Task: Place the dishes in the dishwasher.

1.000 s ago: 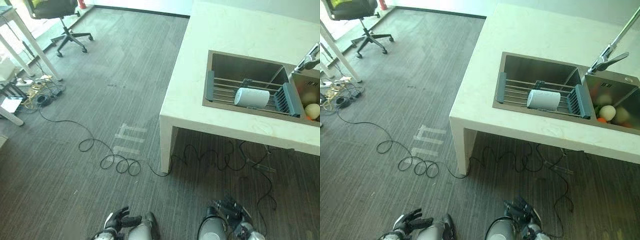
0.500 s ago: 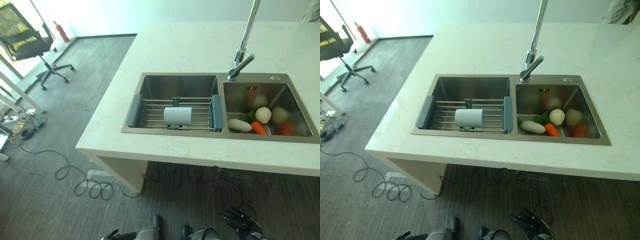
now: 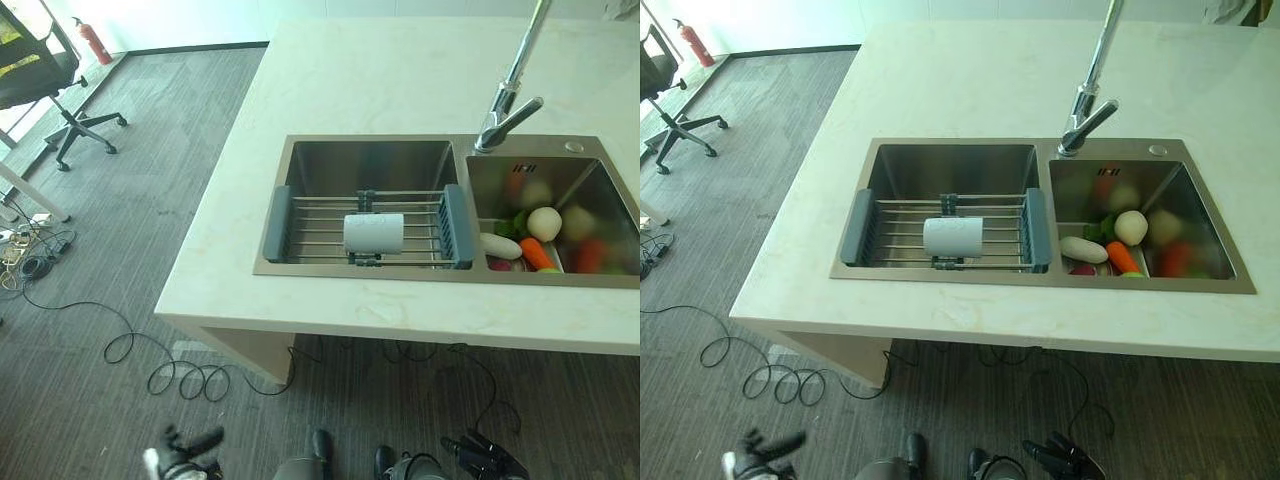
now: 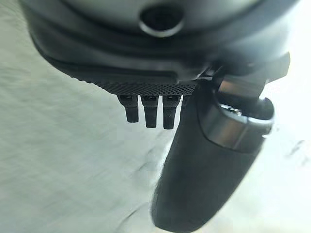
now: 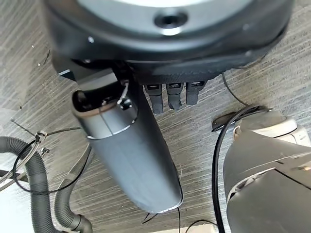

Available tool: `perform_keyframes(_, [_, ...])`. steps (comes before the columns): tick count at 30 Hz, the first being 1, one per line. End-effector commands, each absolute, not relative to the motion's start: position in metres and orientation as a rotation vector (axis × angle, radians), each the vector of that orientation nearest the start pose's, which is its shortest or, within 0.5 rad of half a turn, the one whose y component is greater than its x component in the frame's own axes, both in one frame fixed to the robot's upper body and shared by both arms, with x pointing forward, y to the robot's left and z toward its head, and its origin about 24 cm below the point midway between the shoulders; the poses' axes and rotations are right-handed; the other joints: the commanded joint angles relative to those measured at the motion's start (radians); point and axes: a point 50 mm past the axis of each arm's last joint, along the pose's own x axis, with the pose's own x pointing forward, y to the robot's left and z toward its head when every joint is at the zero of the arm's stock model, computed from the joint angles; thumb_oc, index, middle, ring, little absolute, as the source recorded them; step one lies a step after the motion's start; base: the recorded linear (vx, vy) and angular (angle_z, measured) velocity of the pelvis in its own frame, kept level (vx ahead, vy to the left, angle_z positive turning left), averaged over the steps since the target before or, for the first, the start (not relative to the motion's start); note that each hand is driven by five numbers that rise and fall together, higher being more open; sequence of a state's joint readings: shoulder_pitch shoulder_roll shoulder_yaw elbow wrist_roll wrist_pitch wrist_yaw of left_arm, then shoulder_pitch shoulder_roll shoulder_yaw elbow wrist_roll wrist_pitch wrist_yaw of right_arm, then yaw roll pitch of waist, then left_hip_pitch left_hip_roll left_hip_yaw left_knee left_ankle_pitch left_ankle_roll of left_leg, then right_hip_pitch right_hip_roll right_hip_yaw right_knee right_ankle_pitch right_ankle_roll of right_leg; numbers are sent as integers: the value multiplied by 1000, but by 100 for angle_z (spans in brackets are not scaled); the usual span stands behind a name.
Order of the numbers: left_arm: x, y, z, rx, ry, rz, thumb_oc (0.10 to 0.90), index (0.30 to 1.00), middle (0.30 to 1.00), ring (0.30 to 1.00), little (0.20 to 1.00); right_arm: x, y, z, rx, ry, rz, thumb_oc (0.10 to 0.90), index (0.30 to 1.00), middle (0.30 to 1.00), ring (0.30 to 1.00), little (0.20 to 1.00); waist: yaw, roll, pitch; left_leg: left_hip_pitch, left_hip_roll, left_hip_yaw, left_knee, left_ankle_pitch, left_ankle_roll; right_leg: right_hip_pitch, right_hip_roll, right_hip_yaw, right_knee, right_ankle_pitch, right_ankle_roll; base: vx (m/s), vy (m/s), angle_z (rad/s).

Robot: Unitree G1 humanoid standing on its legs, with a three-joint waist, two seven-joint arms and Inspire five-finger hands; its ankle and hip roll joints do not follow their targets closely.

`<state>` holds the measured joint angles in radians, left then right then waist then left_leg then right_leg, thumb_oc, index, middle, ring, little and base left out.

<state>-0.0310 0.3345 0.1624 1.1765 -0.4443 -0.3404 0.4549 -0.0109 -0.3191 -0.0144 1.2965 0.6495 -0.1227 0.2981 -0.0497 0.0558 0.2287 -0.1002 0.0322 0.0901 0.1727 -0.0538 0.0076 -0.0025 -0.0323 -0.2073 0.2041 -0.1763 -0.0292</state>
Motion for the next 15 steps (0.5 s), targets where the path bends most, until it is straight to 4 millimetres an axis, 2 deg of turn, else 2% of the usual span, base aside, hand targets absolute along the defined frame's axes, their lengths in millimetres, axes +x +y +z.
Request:
perform_keyframes(1, [117, 387, -42, 310, 327, 1327, 800, 900, 900, 900, 900, 101, -287, -137, 380, 890, -367, 800, 900, 900, 900, 900, 19, 18, -60, -57, 61, -18, 127, -160, -65, -85, -158, -7, 96, -45, 160, 12, -26, -32])
perform_keyframes(2, [121, 396, -25, 367, 246, 1357, 800, 900, 900, 900, 900, 99, -287, -138, 378, 893, -367, 800, 900, 900, 900, 900, 23, 18, -63, -58, 59, -21, 127, -161, -63, -87, -158, -5, 96, -45, 161, 19, -62, -33])
perform_keyframes(3, [133, 409, 12, 481, 38, 1385, 800, 900, 900, 900, 900, 97, -285, -139, 381, 890, -377, 800, 900, 900, 900, 900, 33, 19, -69, -59, 57, -29, 127, -163, -60, -88, -155, -5, 96, -45, 162, 15, -57, -18])
perform_keyframes(4, [133, 409, 16, 504, 10, 1386, 800, 900, 900, 900, 900, 97, -285, -139, 383, 890, -377, 800, 900, 900, 900, 900, 34, 18, -69, -59, 56, -29, 127, -163, -60, -88, -155, -4, 96, -45, 162, 16, -84, 4])
perform_keyframes(5, [142, 415, 51, 594, -212, 1353, 800, 900, 900, 900, 900, 95, -284, -140, 391, 884, -383, 800, 900, 900, 900, 900, 39, 17, -69, -55, 56, -32, 127, -165, -58, -84, -152, -3, 96, -46, 162, 16, -97, 14])
perform_keyframes(6, [159, 413, 117, 683, -574, 1207, 800, 900, 900, 900, 900, 93, -282, -140, 396, 882, -391, 800, 900, 900, 900, 900, 44, 17, -72, -47, 56, -33, 127, -174, -54, -78, -146, 4, 96, -53, 161, 13, -110, 11])
perform_keyframes(7, [166, 409, 142, 712, -681, 1143, 800, 900, 900, 900, 900, 92, -282, -141, 398, 883, -395, 800, 900, 900, 900, 900, 46, 17, -75, -47, 56, -35, 127, -177, -54, -78, -144, 5, 96, -55, 160, -18, -125, 9])
perform_keyframes(8, [177, 391, 198, 805, -927, 952, 800, 900, 900, 900, 900, 88, -281, -142, 407, 894, -406, 800, 900, 900, 900, 900, 47, 19, -84, -50, 57, -38, 127, -175, -57, -81, -139, 3, 96, -56, 161, -8, -100, 0])
perform_keyframes(9, [180, 381, 218, 816, -1011, 839, 800, 900, 900, 900, 900, 86, -280, -143, 411, 902, -408, 800, 900, 900, 900, 900, 45, 20, -88, -40, 59, -33, 127, -185, -60, -72, -137, 3, 96, -65, 162, -6, -114, -1])
perform_keyframes(10, [186, 360, 250, 781, -1146, 613, 800, 900, 900, 900, 900, 83, -279, -144, 413, 917, -407, 800, 900, 900, 900, 900, 36, 21, -98, -34, 63, -24, 127, -188, -62, -69, -131, 6, 96, -67, 163, 1, -106, -22])
perform_keyframes(11, [186, 320, 306, 622, -1325, 174, 800, 900, 900, 900, 900, 76, -279, -147, 408, 957, -402, 800, 900, 900, 900, 900, 15, 25, -117, -28, 71, -8, 127, -188, -66, -74, -117, 26, 96, -65, 162, -20, -84, -29])
perform_keyframes(12, [186, 317, 310, 611, -1334, 135, 800, 900, 900, 900, 900, 75, -279, -147, 407, 961, -402, 800, 900, 900, 900, 900, 13, 25, -119, -26, 72, -7, 127, -189, -66, -74, -115, 29, 96, -65, 162, -19, -74, -36])
perform_keyframes(13, [190, 305, 324, 587, -1332, -3, 800, 900, 900, 900, 900, 72, -280, -147, 406, 976, -405, 800, 900, 900, 900, 900, 1, 28, -125, -19, 76, 0, 127, -189, -68, -74, -110, 38, 96, -63, 162, 1, -28, -37])
perform_keyframes(14, [191, 304, 325, 583, -1330, -20, 800, 900, 900, 900, 900, 71, -280, -147, 408, 975, -409, 800, 900, 900, 900, 900, 3, 28, -124, -18, 76, 1, 127, -189, -68, -75, -109, 39, 96, -63, 162, 0, -37, -36])
perform_keyframes(15, [198, 290, 334, 591, -1300, -115, 800, 900, 900, 900, 900, 69, -282, -147, 407, 982, -410, 800, 900, 900, 900, 900, -16, 32, -130, -14, 80, 10, 127, -189, -70, -76, -106, 47, 96, -61, 165, 0, -32, -40])
